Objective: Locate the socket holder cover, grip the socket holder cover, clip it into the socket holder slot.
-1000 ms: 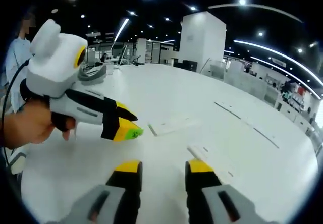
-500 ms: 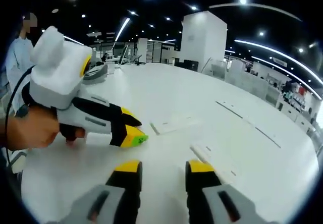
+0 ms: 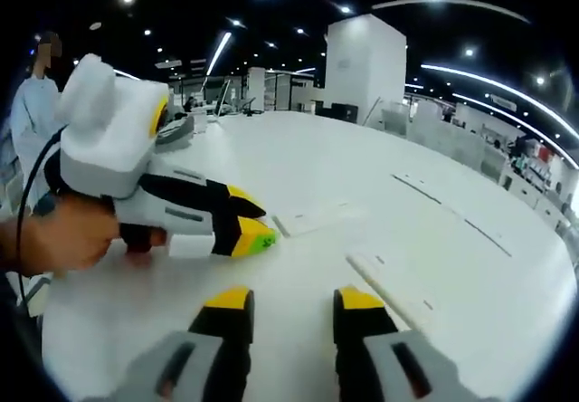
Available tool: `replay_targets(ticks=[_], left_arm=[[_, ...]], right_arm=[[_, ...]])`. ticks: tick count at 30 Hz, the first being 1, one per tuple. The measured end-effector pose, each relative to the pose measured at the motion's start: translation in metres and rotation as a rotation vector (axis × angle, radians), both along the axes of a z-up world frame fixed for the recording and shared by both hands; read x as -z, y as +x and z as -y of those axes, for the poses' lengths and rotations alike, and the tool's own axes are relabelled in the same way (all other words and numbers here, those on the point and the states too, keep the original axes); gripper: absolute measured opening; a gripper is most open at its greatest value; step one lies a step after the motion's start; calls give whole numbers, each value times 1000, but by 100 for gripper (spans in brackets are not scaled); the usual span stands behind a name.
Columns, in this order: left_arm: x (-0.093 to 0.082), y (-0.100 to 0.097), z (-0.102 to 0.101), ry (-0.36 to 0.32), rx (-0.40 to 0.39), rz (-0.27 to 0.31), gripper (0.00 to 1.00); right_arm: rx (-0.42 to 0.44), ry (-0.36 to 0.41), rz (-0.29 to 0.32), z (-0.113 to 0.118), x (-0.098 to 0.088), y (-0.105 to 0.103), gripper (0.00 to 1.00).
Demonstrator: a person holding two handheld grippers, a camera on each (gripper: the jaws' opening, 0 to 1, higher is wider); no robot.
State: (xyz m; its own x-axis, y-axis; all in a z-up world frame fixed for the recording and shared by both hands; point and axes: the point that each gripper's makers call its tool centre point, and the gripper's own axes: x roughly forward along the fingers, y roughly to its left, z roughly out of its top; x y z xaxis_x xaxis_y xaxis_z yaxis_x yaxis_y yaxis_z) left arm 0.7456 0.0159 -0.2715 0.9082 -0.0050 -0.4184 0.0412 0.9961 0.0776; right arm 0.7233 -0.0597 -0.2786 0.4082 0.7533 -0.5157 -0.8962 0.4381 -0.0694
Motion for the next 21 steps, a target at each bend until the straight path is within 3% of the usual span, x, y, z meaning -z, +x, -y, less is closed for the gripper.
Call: replay_targets(ticks=[6,21], left_arm=[[2,3,6,1,-1,11,18],[3,7,5,-25,3,16,20]], right_arm=[[-6,-3,9,0,0,0,37],[-5,6,7,-2,1,0,37]])
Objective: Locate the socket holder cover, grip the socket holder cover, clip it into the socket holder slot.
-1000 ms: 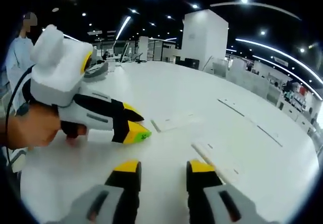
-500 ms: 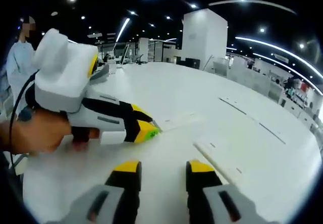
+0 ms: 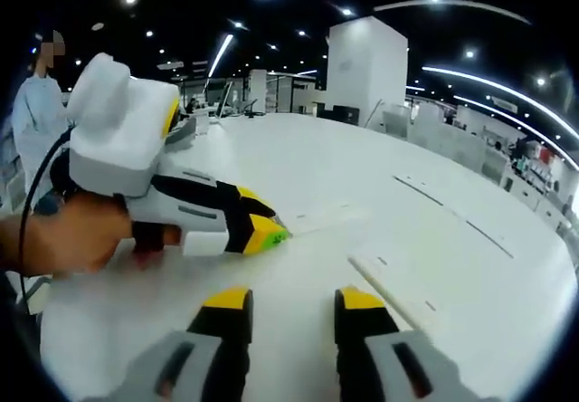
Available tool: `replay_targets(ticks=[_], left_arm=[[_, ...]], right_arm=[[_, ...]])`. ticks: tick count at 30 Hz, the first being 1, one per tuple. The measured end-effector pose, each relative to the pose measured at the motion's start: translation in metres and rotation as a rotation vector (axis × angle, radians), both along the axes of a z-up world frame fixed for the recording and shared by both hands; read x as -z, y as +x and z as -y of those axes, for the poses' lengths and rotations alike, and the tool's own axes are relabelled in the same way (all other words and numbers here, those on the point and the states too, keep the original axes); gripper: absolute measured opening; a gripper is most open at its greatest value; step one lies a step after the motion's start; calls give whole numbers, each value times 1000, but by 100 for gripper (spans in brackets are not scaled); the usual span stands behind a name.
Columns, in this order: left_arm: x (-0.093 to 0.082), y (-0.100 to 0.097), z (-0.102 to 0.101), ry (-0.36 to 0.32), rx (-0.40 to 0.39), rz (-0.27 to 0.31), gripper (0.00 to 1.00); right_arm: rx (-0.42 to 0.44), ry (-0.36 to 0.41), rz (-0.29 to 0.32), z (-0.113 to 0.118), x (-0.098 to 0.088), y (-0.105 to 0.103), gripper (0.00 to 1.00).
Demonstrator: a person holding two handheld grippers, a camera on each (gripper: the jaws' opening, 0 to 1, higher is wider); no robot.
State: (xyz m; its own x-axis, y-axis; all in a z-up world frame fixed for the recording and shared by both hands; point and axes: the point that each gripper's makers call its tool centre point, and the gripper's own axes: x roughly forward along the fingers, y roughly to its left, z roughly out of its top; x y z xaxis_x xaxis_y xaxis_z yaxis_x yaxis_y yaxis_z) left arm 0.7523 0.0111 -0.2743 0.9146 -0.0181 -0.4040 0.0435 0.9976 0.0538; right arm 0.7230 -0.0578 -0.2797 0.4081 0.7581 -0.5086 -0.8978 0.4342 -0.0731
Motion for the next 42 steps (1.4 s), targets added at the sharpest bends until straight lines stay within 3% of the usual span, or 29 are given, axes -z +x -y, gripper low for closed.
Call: replay_targets(ticks=[21,22,23,30,36,42], left_arm=[[-3,11,-6,-25,6,-16,20],[-3,16,-1,-20,41,1,18],[0,9,-7,-58,-12,-24,18],[-4,0,6,16,29,-33,9],[-3,4,7,72,47,-48,8],[-4,11,4,50,55,-62,9]], right_arm=[[8,10,0,0,-1,-1,37],[8,10,0,0,-1,-1,37],[9,11,-2,0,-1,-1,37],[9,14,-2,1,-1,0,37],[8,8,6,2,-2,0,37],[19,40,-10,3,-8,2,37]])
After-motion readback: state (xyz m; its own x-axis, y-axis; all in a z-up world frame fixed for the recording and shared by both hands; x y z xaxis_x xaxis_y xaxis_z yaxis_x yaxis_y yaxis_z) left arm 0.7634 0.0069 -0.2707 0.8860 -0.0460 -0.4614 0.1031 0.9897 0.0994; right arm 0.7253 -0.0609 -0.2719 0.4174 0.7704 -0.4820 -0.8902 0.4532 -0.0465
